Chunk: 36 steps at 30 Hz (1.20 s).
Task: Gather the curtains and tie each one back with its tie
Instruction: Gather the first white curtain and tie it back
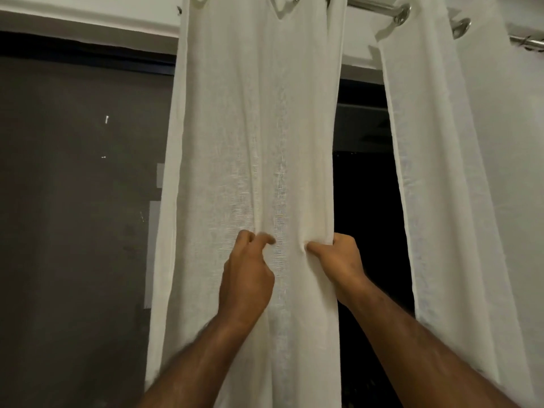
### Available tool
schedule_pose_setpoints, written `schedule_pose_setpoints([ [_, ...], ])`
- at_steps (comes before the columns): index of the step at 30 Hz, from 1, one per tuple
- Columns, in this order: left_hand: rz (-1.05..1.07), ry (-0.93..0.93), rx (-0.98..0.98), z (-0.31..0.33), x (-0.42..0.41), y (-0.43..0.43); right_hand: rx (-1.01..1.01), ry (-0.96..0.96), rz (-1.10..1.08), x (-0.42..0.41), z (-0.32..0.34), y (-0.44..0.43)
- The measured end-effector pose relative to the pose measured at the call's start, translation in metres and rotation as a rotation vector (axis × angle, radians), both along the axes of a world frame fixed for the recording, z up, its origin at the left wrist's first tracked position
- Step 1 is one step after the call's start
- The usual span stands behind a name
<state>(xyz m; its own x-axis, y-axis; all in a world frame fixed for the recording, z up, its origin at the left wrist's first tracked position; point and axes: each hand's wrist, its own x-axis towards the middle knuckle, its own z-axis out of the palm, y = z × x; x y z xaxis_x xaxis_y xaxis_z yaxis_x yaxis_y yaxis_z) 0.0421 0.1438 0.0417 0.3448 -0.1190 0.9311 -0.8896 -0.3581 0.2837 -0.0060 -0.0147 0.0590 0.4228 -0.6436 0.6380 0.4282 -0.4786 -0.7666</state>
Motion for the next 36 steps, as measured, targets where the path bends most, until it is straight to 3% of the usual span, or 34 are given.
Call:
schedule_pose_setpoints([
  [10,-0.165,0.118,-0.072,0.002,-0.009,-0.004,-0.197,0.063,-0.223,-0.006,0.001,-0.013],
  [17,-0.193,0.129,-0.05,0.006,-0.004,0.018,-0.348,0.064,-0.393,0.008,0.003,0.023],
  [23,-0.173,0.015,-0.047,0.003,0.017,0.084,-0.421,0.01,-0.328,0.036,0.018,0.122],
  [28,-0.119,-0.046,-0.092,0.006,0.044,0.157,-0.52,0.08,-0.237,0.076,0.016,0.229],
  [33,-0.168,-0.098,-0.036,0.014,0.051,0.188,-0.387,0.032,-0.171,0.065,0.016,0.242],
  [36,-0.265,-0.119,-0.008,0.016,0.041,0.169,-0.201,0.016,0.049,0.044,0.023,0.217],
])
